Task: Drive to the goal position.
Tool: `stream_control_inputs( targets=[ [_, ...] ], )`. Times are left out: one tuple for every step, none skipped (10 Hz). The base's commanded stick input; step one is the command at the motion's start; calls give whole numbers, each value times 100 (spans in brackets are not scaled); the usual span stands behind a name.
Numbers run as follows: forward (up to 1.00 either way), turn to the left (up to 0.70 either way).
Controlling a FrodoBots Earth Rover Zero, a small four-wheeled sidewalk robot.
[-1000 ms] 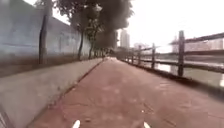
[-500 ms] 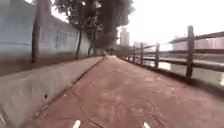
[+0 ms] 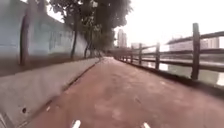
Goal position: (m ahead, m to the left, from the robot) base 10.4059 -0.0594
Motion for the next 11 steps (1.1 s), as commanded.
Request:
stream_control_inputs(
  targets=[
    [70,0],
    [70,0],
    [70,0],
    [70,0],
    [70,0],
    [70,0],
    [70,0],
    [70,0],
    [70,0],
    [70,0],
    [70,0]
  ],
)
